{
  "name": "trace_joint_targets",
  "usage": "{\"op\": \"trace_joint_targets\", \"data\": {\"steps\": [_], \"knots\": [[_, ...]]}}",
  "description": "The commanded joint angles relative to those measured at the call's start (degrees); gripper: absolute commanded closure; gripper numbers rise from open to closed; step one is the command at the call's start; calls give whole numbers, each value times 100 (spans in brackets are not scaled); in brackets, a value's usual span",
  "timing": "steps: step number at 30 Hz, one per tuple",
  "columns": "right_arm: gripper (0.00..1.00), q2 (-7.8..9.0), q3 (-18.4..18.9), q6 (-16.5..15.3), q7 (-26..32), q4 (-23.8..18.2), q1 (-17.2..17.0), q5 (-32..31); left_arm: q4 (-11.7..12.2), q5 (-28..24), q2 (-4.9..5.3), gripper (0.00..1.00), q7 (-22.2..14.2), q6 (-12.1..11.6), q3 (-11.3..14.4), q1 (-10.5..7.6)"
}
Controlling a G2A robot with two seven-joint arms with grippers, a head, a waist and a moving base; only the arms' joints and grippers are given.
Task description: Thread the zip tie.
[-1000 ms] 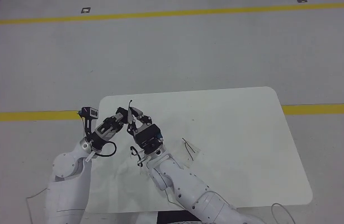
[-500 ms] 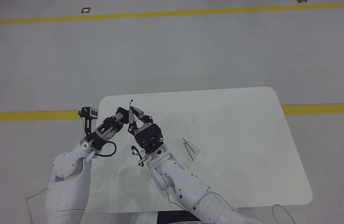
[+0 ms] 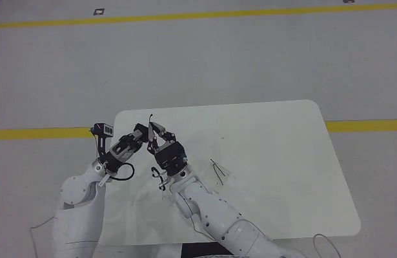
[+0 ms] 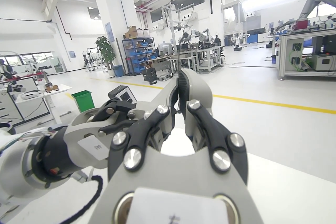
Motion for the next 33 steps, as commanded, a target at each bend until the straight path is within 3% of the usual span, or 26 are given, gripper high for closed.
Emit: {"op": "trace_joint_targets", "data": {"steps": [1,33], "knots": [[100,-6,-4,30,-10,26,13,-2,0,0,0,100,0,0,0,0],[100,-17,-24,-5,74,176,46,-88,0,0,0,100,0,0,0,0]]}}
